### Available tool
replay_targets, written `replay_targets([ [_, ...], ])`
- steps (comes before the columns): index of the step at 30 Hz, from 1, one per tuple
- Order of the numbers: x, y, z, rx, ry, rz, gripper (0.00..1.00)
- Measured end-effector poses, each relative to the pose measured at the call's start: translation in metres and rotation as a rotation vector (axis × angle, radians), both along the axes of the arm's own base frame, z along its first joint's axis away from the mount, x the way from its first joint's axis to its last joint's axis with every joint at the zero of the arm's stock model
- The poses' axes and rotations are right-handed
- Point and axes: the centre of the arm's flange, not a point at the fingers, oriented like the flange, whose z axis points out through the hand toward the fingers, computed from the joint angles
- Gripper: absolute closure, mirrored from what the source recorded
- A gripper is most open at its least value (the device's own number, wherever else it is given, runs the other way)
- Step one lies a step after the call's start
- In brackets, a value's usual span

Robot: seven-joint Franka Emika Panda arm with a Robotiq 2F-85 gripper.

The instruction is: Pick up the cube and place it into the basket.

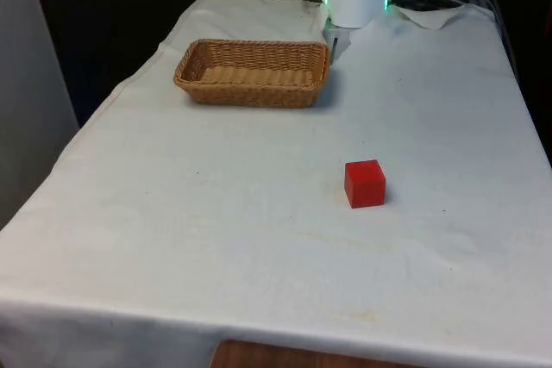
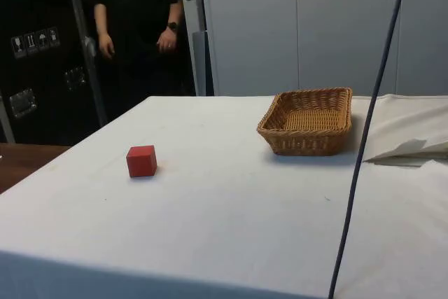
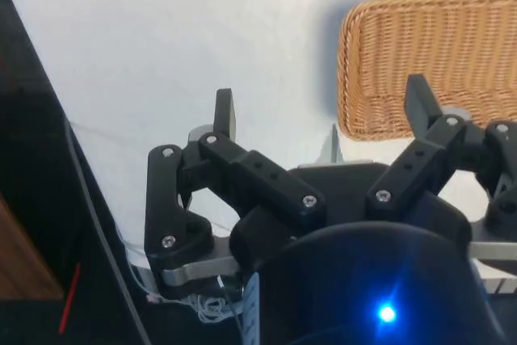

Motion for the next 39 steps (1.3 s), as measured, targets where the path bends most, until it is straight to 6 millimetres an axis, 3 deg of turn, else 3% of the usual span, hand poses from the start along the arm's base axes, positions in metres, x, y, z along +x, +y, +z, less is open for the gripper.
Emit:
replay_targets([
  [22, 0.052, 0.044, -0.059, -0.043, -0.021, -0.015, 0.00],
  [39, 0.076, 0.060, -0.099, -0.060, -0.039, 0.013, 0.00],
])
